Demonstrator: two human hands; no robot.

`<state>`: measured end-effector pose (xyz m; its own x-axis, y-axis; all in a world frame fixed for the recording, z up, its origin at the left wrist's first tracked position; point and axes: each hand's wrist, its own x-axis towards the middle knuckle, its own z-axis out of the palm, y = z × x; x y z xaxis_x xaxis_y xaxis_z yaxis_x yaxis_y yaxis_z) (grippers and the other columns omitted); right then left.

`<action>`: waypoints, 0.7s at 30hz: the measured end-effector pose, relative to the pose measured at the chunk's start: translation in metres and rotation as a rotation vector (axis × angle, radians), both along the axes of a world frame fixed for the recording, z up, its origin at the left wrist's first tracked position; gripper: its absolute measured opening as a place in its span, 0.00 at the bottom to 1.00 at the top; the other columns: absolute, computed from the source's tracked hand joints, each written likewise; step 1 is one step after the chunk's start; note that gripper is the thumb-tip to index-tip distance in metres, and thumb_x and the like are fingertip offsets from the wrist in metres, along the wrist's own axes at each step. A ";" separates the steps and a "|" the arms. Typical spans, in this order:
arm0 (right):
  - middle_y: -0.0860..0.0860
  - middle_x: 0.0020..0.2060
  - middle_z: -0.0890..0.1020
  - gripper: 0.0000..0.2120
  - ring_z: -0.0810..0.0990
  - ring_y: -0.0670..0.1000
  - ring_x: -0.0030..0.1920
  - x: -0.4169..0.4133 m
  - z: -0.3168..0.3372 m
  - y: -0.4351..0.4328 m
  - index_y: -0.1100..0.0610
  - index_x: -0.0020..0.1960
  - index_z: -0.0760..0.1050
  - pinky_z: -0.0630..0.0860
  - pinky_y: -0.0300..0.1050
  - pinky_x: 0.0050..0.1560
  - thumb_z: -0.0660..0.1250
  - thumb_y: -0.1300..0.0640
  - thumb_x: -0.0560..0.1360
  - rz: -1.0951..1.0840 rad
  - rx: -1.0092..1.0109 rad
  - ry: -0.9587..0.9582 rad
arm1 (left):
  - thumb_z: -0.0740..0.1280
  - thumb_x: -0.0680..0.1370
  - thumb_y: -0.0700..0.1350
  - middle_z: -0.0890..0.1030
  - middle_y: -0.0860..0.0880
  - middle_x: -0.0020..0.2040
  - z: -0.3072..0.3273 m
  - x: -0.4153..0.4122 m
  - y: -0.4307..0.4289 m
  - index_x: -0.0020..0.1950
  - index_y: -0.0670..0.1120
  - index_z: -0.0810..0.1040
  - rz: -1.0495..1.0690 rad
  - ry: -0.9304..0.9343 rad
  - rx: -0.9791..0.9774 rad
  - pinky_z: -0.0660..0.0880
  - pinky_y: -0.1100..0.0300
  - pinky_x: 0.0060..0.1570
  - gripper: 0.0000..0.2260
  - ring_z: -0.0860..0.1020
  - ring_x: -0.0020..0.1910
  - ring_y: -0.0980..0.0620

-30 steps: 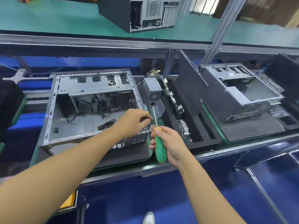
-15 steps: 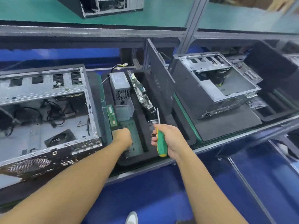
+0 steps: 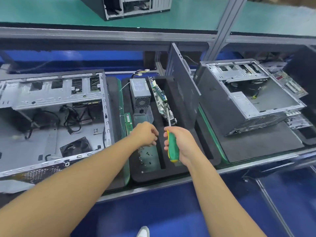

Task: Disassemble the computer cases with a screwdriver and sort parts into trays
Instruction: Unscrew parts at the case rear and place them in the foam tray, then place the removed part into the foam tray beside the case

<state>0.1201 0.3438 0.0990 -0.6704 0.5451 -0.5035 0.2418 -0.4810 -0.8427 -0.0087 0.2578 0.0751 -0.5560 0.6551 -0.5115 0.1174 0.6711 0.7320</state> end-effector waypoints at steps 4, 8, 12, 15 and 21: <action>0.52 0.33 0.76 0.04 0.70 0.49 0.25 -0.033 0.020 -0.025 0.61 0.51 0.76 0.69 0.41 0.25 0.65 0.60 0.79 0.122 -0.017 0.069 | 0.56 0.77 0.31 0.86 0.47 0.45 0.061 -0.037 -0.042 0.52 0.41 0.81 -0.148 0.051 0.146 0.80 0.58 0.40 0.15 0.85 0.40 0.53; 0.51 0.33 0.76 0.04 0.70 0.49 0.25 -0.065 0.032 -0.059 0.58 0.48 0.74 0.69 0.41 0.25 0.68 0.59 0.78 0.263 -0.005 0.099 | 0.60 0.78 0.33 0.86 0.50 0.43 0.078 -0.094 -0.120 0.49 0.44 0.80 -0.258 0.113 -0.004 0.76 0.64 0.33 0.11 0.84 0.39 0.55; 0.52 0.32 0.75 0.06 0.69 0.50 0.26 -0.095 0.032 -0.094 0.57 0.45 0.72 0.69 0.41 0.26 0.68 0.58 0.79 0.381 -0.017 0.090 | 0.68 0.77 0.45 0.83 0.52 0.55 0.045 -0.143 -0.198 0.56 0.50 0.80 -0.353 0.397 -0.395 0.76 0.61 0.47 0.08 0.80 0.50 0.54; 0.52 0.32 0.74 0.06 0.70 0.50 0.25 -0.117 0.030 -0.116 0.58 0.45 0.72 0.69 0.41 0.26 0.67 0.58 0.79 0.398 0.021 0.062 | 0.73 0.74 0.57 0.72 0.47 0.71 -0.001 -0.157 -0.230 0.73 0.45 0.68 -0.395 0.341 -0.614 0.71 0.53 0.66 0.32 0.73 0.66 0.46; 0.51 0.31 0.77 0.06 0.72 0.50 0.26 -0.146 0.027 -0.138 0.59 0.47 0.74 0.72 0.42 0.26 0.68 0.56 0.77 0.349 0.092 0.036 | 0.73 0.70 0.64 0.64 0.42 0.70 -0.056 -0.156 -0.226 0.73 0.44 0.63 -0.560 0.525 -0.677 0.72 0.48 0.64 0.41 0.67 0.67 0.42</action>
